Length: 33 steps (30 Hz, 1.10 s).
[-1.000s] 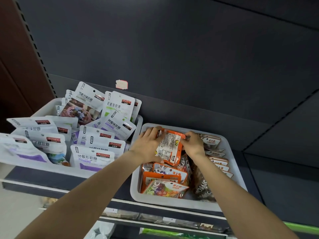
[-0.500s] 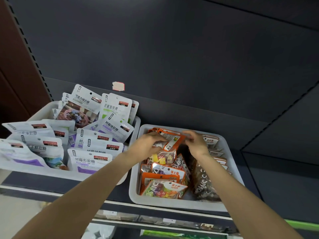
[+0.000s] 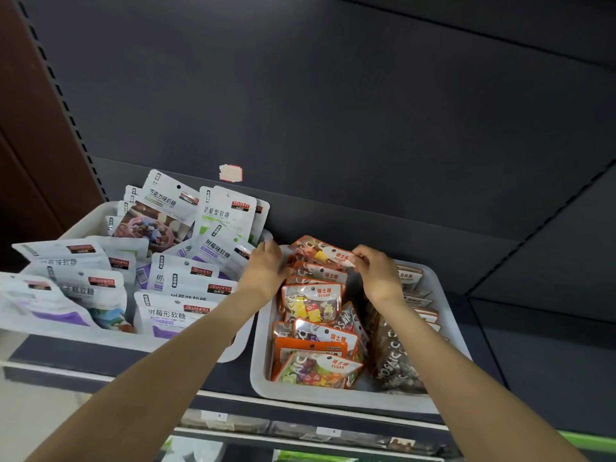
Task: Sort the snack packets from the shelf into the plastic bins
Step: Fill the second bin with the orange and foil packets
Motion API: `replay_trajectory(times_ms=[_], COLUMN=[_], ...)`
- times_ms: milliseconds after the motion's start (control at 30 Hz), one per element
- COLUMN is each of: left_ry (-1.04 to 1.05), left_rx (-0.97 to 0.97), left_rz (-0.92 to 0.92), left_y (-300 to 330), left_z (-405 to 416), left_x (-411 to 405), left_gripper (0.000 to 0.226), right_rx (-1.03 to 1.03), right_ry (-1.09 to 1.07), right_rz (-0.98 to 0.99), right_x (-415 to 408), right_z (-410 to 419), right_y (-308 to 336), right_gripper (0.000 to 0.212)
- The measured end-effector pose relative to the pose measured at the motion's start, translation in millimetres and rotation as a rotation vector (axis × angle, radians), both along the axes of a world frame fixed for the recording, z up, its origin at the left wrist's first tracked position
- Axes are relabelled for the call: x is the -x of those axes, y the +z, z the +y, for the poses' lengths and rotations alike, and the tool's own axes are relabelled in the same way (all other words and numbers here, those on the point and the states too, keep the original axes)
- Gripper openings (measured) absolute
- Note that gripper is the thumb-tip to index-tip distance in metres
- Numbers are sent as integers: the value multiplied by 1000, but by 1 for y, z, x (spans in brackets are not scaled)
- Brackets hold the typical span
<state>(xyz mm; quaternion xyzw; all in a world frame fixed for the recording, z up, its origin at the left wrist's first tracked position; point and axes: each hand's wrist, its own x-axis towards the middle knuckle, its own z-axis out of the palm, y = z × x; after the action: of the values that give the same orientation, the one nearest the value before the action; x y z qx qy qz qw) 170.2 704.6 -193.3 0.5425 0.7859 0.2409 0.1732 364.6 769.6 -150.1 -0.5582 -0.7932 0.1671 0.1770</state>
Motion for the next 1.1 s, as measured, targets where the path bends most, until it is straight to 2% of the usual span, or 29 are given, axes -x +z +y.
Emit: replay_trajectory(times_ms=[133, 300, 367, 467, 600, 700, 800, 933, 1033, 1100], left_ry=[-170, -317, -300, -256, -267, -264, -262, -256, -225, -203], left_rx=[65, 189, 186, 107, 52, 39, 81, 101, 102, 111], left_rz=[136, 263, 198, -18, -45, -16, 24, 10, -51, -67], left_y=[-7, 7, 7, 0, -3, -4, -3, 3, 6, 7], left_z=[-4, -4, -1, -1, -10, -15, -19, -22, -26, -28], left_x=[0, -8, -8, -4, -1, 0, 0, -5, -8, -10], left_gripper=[51, 69, 62, 42, 25, 25, 29, 33, 37, 40], right_rx=[-24, -76, -79, -34, 30, 51, 41, 17, 147, 183], right_ry=[11, 43, 55, 96, 174, 229, 313, 367, 430, 416], right_rz=[-70, -103, -94, -41, -45, -81, -199, -194, -218, -172], right_x=[0, 1, 2, 4, 9, 10, 5, 2, -1, 2], right_z=[5, 15, 18, 23, 28, 32, 29, 31, 32, 29], right_y=[3, 7, 7, 5, 2, -1, -2, -6, -13, -14], right_gripper=[17, 20, 21, 15, 8, 12, 17, 21, 23, 36])
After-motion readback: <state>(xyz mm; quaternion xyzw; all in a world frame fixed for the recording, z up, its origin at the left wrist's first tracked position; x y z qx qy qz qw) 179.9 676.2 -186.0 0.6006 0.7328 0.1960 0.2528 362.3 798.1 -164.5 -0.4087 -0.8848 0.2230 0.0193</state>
